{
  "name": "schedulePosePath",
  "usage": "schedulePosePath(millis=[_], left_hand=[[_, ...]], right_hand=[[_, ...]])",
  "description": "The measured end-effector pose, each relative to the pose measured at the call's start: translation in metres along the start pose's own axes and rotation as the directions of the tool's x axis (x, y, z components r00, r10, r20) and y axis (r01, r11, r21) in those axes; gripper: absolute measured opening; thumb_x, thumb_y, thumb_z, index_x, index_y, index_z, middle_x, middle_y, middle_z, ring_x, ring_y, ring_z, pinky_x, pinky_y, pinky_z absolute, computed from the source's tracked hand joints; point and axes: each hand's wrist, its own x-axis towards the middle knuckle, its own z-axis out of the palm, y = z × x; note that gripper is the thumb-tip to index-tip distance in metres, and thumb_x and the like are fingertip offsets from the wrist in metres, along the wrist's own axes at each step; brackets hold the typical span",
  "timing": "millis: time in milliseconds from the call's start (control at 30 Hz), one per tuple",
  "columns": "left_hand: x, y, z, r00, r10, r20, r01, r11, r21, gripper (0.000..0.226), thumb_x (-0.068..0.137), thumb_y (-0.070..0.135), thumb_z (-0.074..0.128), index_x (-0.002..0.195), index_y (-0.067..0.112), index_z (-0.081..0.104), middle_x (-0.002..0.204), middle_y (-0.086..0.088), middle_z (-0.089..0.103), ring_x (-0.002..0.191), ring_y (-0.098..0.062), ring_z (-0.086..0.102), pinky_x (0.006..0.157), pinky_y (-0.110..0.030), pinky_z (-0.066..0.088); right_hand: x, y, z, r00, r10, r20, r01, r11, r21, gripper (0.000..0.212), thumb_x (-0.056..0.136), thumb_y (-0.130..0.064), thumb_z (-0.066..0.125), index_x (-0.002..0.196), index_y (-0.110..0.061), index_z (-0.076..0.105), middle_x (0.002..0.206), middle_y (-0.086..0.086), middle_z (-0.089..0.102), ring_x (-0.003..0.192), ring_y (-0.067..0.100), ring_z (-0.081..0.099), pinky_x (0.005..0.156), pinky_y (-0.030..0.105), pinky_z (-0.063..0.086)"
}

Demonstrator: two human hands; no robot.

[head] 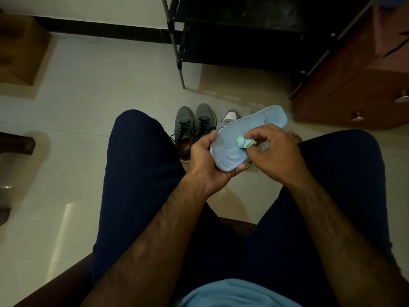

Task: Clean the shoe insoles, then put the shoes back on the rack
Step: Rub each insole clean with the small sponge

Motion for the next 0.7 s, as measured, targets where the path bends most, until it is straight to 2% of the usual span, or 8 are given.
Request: schedulePosePath(millis=[100,167,233,333,433,567,633,700], left_hand=[[0.000,0.001,-0.001,1.000,-0.005,0.009,0.005,1.000,-0.023,0.053,0.098,0.046,0.049,0.137,0.012,0.061,0.128,-0.019,0.069,0.099,-0.035,0.068,0.077,-0.039,0.052],[0.000,0.001,-0.001,1.000,-0.006,0.023,0.007,1.000,-0.027,0.054,0.098,0.046,0.048,0.138,0.012,0.061,0.130,-0.020,0.069,0.099,-0.035,0.068,0.075,-0.039,0.052],[-0.001,0.001,-0.001,0.999,-0.009,0.037,0.010,1.000,-0.024,0.054,0.099,0.046,0.048,0.138,0.012,0.060,0.127,-0.020,0.070,0.096,-0.035,0.070,0.073,-0.038,0.053],[-0.001,-0.001,0.000,0.998,-0.007,0.061,0.009,1.000,-0.026,0.053,0.099,0.045,0.048,0.135,0.009,0.061,0.122,-0.021,0.072,0.095,-0.036,0.070,0.074,-0.039,0.052],[-0.001,-0.001,-0.001,0.997,0.001,0.079,0.003,0.999,-0.048,0.052,0.099,0.045,0.049,0.135,0.010,0.062,0.129,-0.020,0.068,0.102,-0.037,0.068,0.075,-0.041,0.054],[-0.004,0.002,-0.002,0.987,-0.014,0.159,0.032,0.994,-0.106,0.054,0.097,0.038,0.049,0.137,0.004,0.060,0.124,-0.021,0.070,0.102,-0.034,0.070,0.088,-0.045,0.056],[-0.004,0.001,-0.002,0.983,-0.007,0.184,0.024,0.995,-0.093,0.052,0.094,0.030,0.050,0.136,0.000,0.058,0.123,-0.022,0.069,0.110,-0.036,0.069,0.100,-0.048,0.053],[-0.001,-0.001,-0.003,0.982,0.006,0.187,0.007,0.997,-0.071,0.054,0.093,0.027,0.049,0.139,-0.001,0.054,0.133,-0.027,0.064,0.127,-0.041,0.061,0.113,-0.053,0.043]], right_hand=[[0.002,0.002,-0.001,1.000,-0.019,0.002,0.019,0.996,-0.084,0.020,0.081,-0.022,0.083,0.100,-0.018,0.077,0.106,-0.006,0.068,0.092,0.009,0.063,0.078,0.001,0.036],[0.004,0.003,0.000,1.000,-0.016,-0.011,0.015,0.992,-0.129,0.019,0.081,-0.024,0.084,0.098,-0.017,0.078,0.102,-0.005,0.070,0.089,0.010,0.063,0.076,-0.003,0.031],[0.004,0.002,0.002,1.000,-0.016,-0.019,0.013,0.991,-0.132,0.018,0.083,-0.024,0.083,0.100,-0.019,0.077,0.098,-0.005,0.071,0.083,0.009,0.064,0.075,-0.003,0.033],[0.006,0.002,0.003,0.999,-0.029,-0.042,0.024,0.995,-0.098,0.028,0.089,-0.020,0.078,0.116,-0.020,0.075,0.099,-0.002,0.071,0.080,0.008,0.062,0.075,0.011,0.046],[0.008,-0.002,0.004,0.998,-0.022,-0.054,0.016,0.994,-0.112,0.020,0.092,-0.018,0.075,0.112,-0.018,0.078,0.102,0.000,0.071,0.081,0.008,0.061,0.079,0.025,0.053],[-0.003,-0.013,0.014,0.989,-0.081,0.123,0.077,0.996,0.039,0.015,0.089,-0.019,0.079,0.104,-0.020,0.080,0.094,-0.006,0.070,0.081,0.007,0.065,0.076,0.028,0.058],[-0.001,-0.012,0.014,0.994,-0.061,0.093,0.055,0.996,0.066,0.012,0.088,-0.020,0.080,0.100,-0.020,0.080,0.092,-0.007,0.069,0.080,0.008,0.066,0.075,0.032,0.059],[0.006,-0.006,0.012,1.000,0.007,0.007,-0.007,0.998,0.061,0.009,0.088,-0.023,0.081,0.096,-0.019,0.079,0.089,-0.009,0.068,0.078,0.008,0.066,0.075,0.034,0.060]])
